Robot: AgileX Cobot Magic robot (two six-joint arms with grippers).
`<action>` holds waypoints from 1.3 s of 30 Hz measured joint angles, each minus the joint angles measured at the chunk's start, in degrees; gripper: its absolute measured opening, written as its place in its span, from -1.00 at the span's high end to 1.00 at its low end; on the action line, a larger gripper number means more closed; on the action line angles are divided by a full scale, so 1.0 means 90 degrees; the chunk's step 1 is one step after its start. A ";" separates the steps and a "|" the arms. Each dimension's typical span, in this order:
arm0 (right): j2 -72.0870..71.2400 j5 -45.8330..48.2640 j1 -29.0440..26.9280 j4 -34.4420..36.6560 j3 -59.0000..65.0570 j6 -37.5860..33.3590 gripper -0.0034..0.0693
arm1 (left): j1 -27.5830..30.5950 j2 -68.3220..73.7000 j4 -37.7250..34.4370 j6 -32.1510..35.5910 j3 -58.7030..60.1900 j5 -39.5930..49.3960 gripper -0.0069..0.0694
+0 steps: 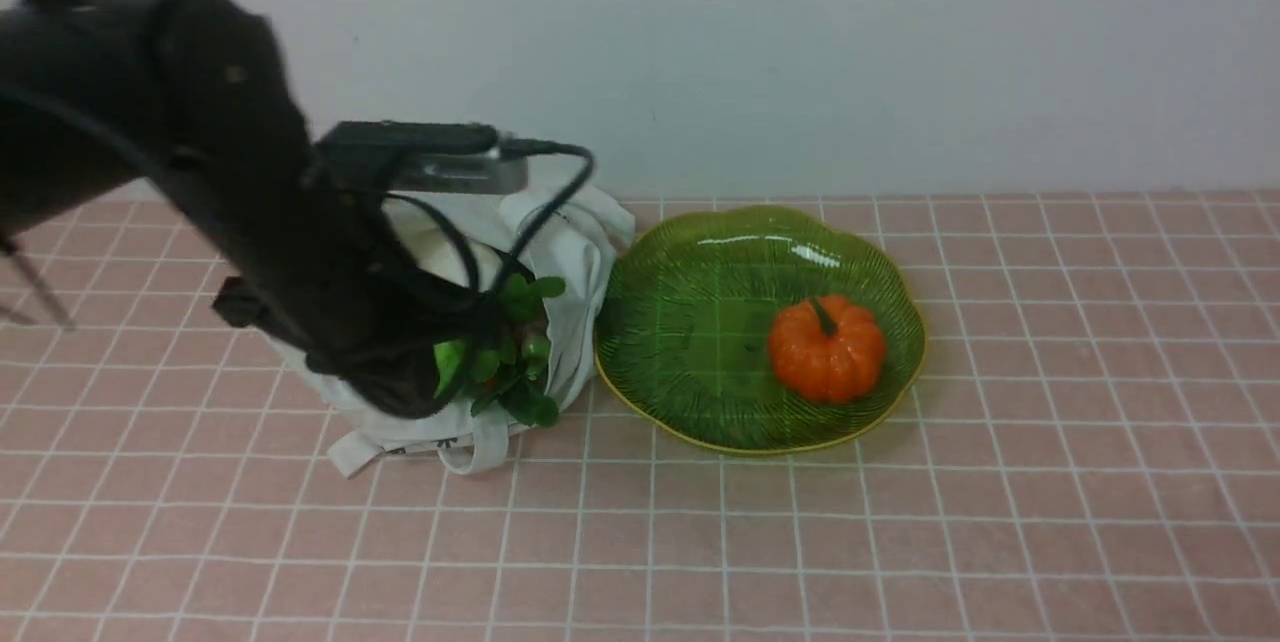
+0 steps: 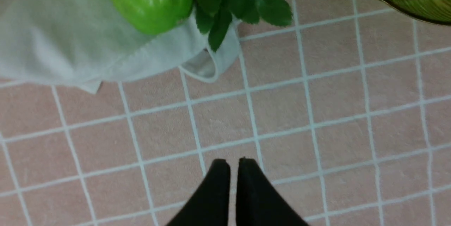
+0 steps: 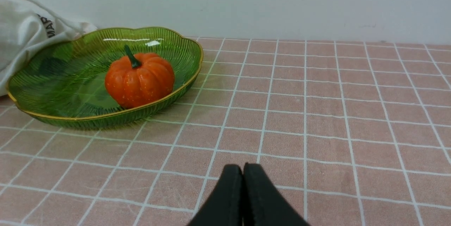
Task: Take vegetables from bag on pink coffee tablecloth place on plate.
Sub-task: 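Reach into the cloth bag and grasp the green cucumber with the left gripper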
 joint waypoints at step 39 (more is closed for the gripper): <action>0.0000 0.0000 0.0000 0.0000 0.0000 0.0000 0.95 | -0.0387 0.1873 0.2589 -0.3318 -0.0681 -0.0248 -0.13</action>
